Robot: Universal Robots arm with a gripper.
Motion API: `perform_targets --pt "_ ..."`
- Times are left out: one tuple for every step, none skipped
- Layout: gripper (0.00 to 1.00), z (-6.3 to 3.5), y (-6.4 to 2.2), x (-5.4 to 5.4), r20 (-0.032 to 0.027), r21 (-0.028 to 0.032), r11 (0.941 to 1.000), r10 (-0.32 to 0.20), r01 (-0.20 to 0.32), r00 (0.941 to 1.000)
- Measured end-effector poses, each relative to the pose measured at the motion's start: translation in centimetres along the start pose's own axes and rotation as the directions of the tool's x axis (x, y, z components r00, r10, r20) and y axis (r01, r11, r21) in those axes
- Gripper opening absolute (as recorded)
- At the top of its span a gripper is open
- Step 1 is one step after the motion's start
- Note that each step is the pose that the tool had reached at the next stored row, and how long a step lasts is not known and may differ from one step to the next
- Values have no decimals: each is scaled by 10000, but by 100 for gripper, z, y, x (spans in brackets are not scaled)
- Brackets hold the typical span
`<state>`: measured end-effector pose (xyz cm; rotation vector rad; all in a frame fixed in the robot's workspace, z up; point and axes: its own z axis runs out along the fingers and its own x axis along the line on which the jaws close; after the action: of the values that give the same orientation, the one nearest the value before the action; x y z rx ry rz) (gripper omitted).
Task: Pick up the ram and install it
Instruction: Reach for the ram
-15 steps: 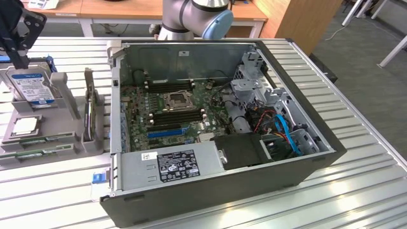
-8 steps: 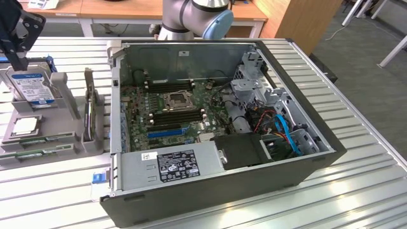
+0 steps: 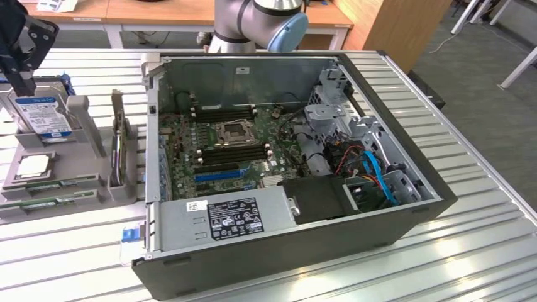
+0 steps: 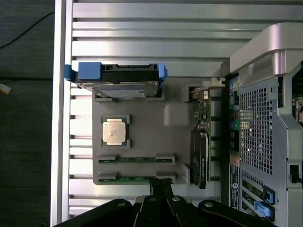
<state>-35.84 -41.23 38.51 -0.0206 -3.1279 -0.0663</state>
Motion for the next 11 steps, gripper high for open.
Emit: perform_targets --pt "10 0 0 0 0 0 10000 0 0 10000" --pt "10 0 0 0 0 0 10000 0 0 10000" --pt "10 0 -1 0 0 0 10000 -2 2 10000" --pt "10 0 -2 6 4 0 10000 -1 1 10000" --pt "10 0 -2 14 12 -1 10000 -2 2 10000" --pt "10 0 -2 25 22 0 10000 -2 2 10000" --pt "10 0 -1 38 33 -1 10000 -2 2 10000" --pt "10 0 -2 48 39 -1 10000 -3 3 10000" --pt "10 1 -2 56 44 -1 10000 -3 3 10000" --pt "10 1 -2 65 47 -1 10000 -4 4 10000" --pt "10 1 -2 73 49 0 10000 -4 4 10000"
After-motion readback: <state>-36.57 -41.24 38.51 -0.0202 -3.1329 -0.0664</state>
